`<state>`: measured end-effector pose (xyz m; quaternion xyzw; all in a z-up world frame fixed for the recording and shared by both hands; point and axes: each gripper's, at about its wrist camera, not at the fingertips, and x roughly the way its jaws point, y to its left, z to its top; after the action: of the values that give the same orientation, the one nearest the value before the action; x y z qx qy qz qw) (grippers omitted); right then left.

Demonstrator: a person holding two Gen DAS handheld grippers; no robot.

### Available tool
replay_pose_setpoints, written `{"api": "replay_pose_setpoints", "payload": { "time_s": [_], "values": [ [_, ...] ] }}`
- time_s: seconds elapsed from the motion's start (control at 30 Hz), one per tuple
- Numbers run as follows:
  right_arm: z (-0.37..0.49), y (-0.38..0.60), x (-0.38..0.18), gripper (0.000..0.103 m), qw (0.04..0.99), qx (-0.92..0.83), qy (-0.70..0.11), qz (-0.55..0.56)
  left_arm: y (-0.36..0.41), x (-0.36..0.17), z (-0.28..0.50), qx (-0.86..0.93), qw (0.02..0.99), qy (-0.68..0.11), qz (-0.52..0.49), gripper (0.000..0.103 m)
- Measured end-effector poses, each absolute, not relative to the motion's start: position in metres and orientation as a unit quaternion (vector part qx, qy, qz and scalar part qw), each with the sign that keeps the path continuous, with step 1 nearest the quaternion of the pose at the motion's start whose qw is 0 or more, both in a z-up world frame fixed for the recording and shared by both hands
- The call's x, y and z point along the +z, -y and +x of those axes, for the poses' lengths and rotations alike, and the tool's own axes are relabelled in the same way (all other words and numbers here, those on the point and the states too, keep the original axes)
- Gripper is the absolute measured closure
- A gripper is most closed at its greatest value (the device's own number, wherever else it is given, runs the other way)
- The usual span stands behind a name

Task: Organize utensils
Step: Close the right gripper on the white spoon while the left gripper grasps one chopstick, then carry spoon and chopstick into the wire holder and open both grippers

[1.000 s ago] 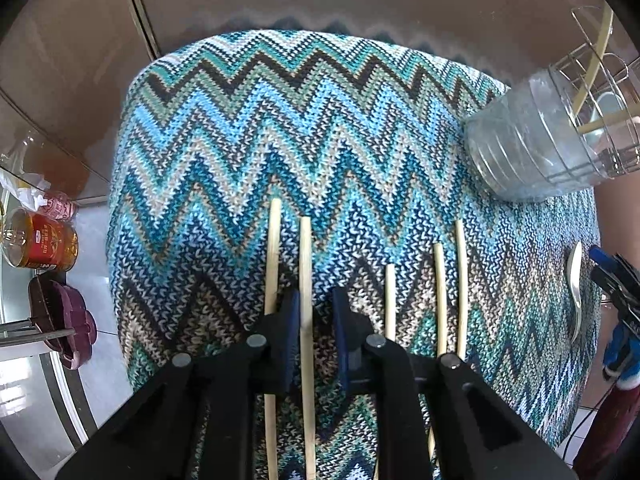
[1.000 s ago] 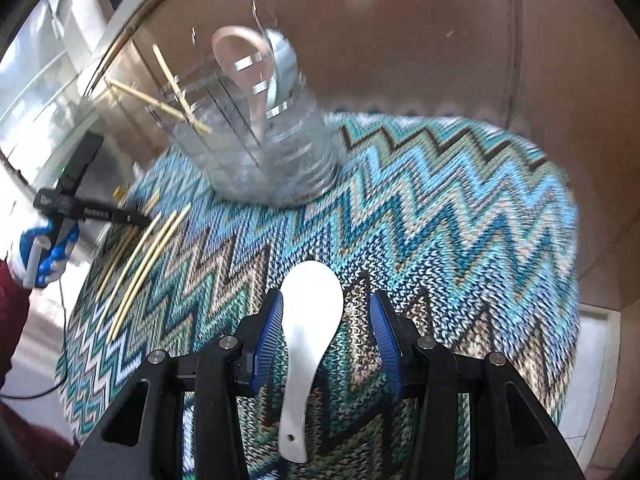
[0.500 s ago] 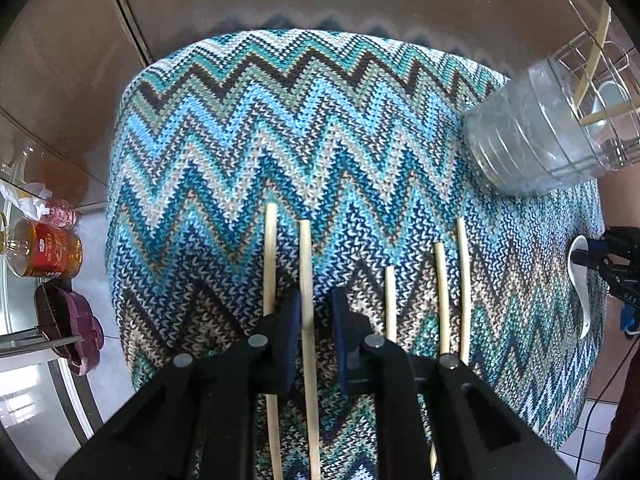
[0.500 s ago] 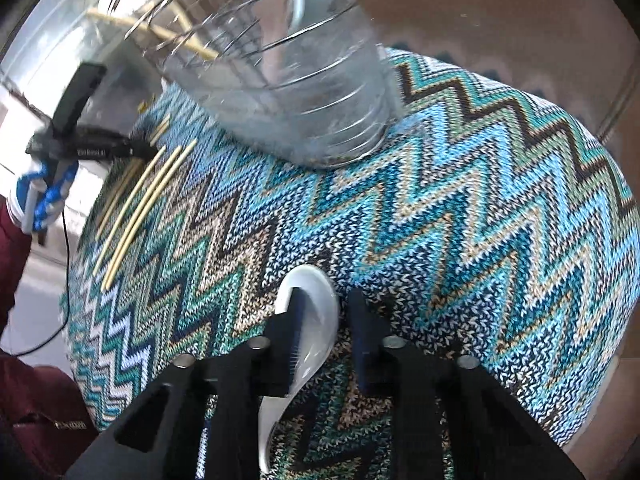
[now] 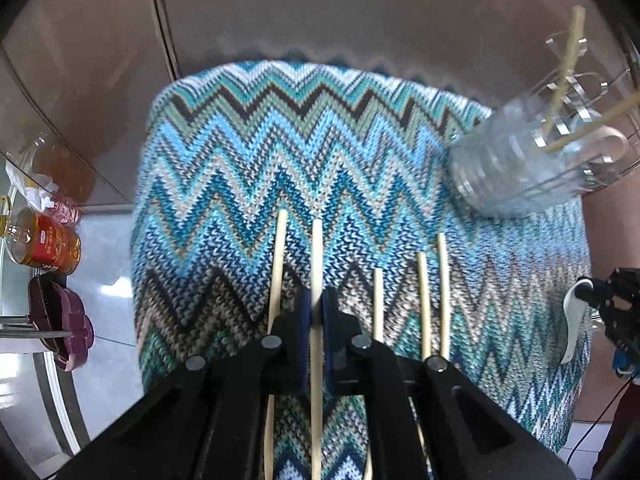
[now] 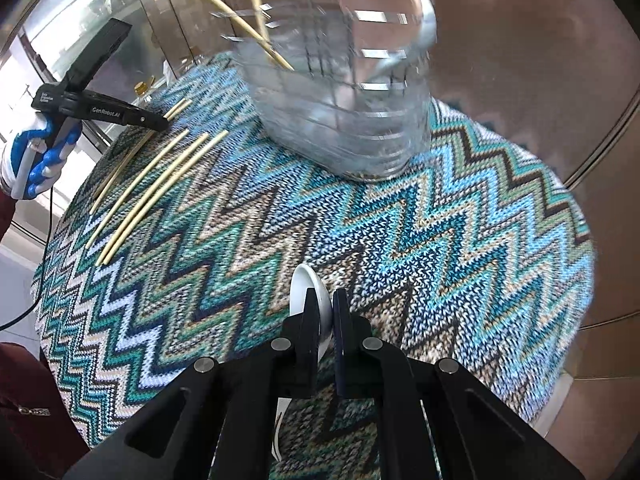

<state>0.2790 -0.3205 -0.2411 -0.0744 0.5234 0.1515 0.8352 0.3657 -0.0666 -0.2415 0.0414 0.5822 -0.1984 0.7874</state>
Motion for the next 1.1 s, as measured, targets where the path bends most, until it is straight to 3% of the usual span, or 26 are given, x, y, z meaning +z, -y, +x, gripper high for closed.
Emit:
{"api": "replay_pose_setpoints", "payload": {
  "time_s": [1.1],
  "values": [
    [0.104, 0.253, -0.093, 0.097, 0.954, 0.076, -0.286, -0.052, -0.036, -0.057, 0.179, -0.236, 0.914, -0.327, -0.050, 0.098]
  ]
}}
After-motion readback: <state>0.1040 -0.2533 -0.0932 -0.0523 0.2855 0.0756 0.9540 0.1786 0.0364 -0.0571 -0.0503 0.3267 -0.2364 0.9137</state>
